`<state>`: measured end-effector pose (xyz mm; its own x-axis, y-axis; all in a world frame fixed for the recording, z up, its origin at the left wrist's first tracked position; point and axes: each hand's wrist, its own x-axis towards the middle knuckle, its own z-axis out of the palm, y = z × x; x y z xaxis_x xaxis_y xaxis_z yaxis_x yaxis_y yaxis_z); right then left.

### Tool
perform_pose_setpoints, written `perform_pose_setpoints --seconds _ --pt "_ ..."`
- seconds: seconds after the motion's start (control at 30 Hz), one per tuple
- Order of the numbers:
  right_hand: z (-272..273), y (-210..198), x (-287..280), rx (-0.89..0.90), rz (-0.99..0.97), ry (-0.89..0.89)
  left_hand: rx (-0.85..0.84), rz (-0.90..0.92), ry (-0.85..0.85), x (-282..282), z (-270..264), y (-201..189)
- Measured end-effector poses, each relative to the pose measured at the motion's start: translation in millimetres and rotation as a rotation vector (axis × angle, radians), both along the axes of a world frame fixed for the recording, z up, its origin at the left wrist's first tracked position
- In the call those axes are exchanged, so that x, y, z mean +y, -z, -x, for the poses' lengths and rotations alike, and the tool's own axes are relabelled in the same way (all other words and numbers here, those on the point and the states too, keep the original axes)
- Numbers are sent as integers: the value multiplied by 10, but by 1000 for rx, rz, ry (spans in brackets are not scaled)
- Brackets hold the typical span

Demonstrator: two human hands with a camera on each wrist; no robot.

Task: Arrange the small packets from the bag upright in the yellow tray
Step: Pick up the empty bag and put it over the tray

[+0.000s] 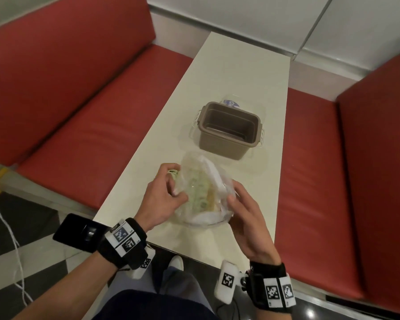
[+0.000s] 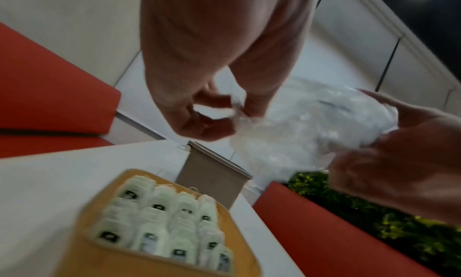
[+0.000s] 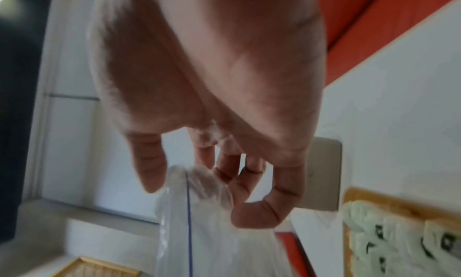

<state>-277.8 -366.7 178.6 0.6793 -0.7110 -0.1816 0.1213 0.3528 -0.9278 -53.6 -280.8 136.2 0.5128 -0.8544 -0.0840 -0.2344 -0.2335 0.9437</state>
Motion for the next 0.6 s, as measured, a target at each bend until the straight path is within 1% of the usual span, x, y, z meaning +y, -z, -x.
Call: perform_pose_setpoints --seconds 0.03,0.07,0.17,0.27,0.33,0.4,0.47,0.6 --pt "24 0 2 -41 -50 16 -47 4 -59 42 -54 -16" --pt "34 30 -2 -24 -46 59 -70 12 -111 90 -114 -34" --pt "27 195 5 150 172 231 -77 31 -171 243 -261 -75" --pt "-123 274 64 268 369 369 -2 54 -199 372 -310 -136" --pt "-283 276 86 322 415 527 64 73 -182 453 -319 -170" --pt "-458 247 76 322 438 656 152 97 -127 530 -316 -205" --pt "-652 193 85 284 480 690 270 143 -79 611 -326 -272" --pt "-1031 22 321 250 658 559 489 225 -41 854 -526 -409"
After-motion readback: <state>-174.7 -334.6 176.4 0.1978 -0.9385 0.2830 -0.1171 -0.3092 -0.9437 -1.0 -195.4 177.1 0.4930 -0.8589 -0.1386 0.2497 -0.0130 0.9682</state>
